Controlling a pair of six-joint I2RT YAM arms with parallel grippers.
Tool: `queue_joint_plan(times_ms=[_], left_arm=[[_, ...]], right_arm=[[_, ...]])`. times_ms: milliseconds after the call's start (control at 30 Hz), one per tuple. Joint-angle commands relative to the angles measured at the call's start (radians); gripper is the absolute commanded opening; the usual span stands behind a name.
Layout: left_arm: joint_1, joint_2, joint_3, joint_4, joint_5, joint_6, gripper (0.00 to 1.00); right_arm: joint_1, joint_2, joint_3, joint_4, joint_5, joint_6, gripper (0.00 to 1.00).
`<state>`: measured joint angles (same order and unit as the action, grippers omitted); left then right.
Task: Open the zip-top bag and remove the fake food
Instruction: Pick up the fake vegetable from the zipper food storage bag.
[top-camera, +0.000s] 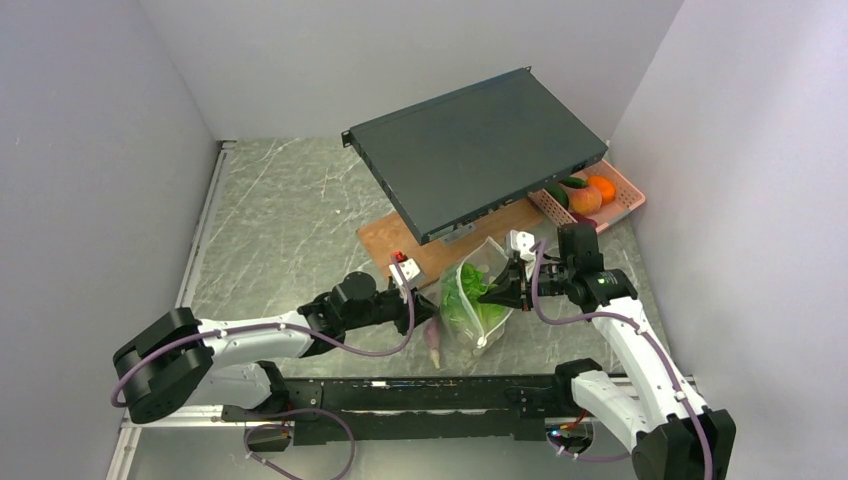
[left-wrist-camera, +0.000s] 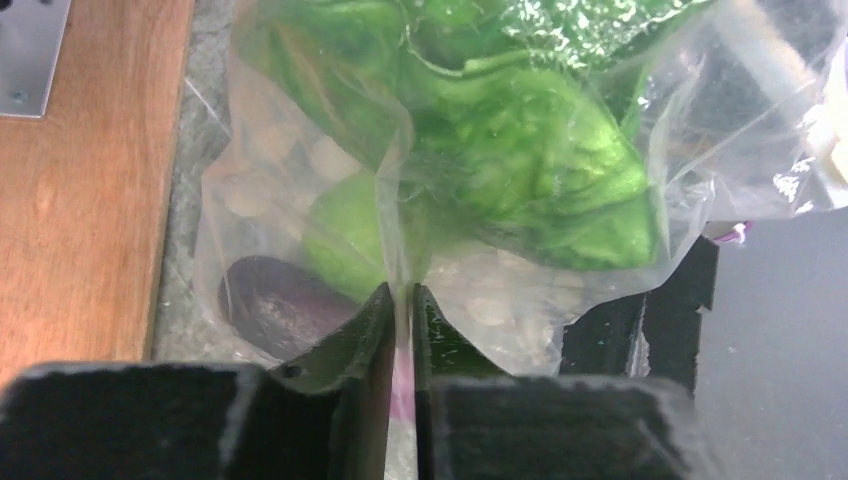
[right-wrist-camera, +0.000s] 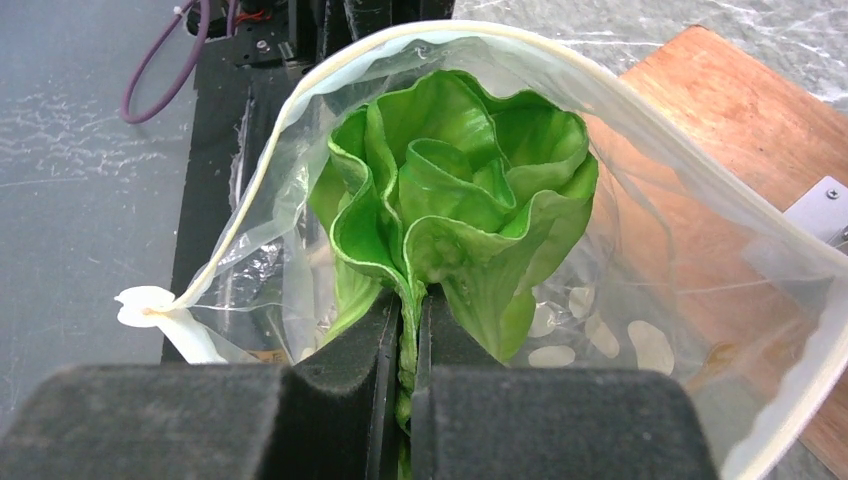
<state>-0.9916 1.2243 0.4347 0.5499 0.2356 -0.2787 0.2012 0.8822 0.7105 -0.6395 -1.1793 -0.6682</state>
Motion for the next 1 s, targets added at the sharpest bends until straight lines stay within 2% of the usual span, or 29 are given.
queue_joint_plan(times_ms=[0, 33, 167, 367, 633, 967], left_arm=[[-0.002, 0.01, 0.039, 0.027, 0.037, 0.008, 0.04], [-0.002, 0.011, 0.041, 0.018, 0.037, 0.011, 0.0], [-0.002, -0.023, 0.027, -0.02, -0.014, 0.014, 0.0], [-0.002, -0.164, -0.047, -0.068, -0.158, 0.014, 0.0], [-0.002, -0.208, -0.056, -0.142, -0.178, 0.018, 0.0], [-0.002, -0.186, -0.027, -0.185, -0.182, 0.006, 0.0]], right_arm=[[-0.013, -0.012, -0.006, 0.042, -0.041, 0.005, 0.0], [-0.014, -0.014, -0.007, 0.043, -0.044, 0.006, 0.0], [-0.034, -0.017, 0.009, 0.013, -0.05, -0.017, 0.0], [-0.095, 0.004, 0.065, -0.143, -0.097, -0.156, 0.0], [-0.124, 0.007, 0.089, -0.156, -0.114, -0.176, 0.0], [-0.138, 0.021, 0.135, -0.204, -0.217, -0.204, 0.0]])
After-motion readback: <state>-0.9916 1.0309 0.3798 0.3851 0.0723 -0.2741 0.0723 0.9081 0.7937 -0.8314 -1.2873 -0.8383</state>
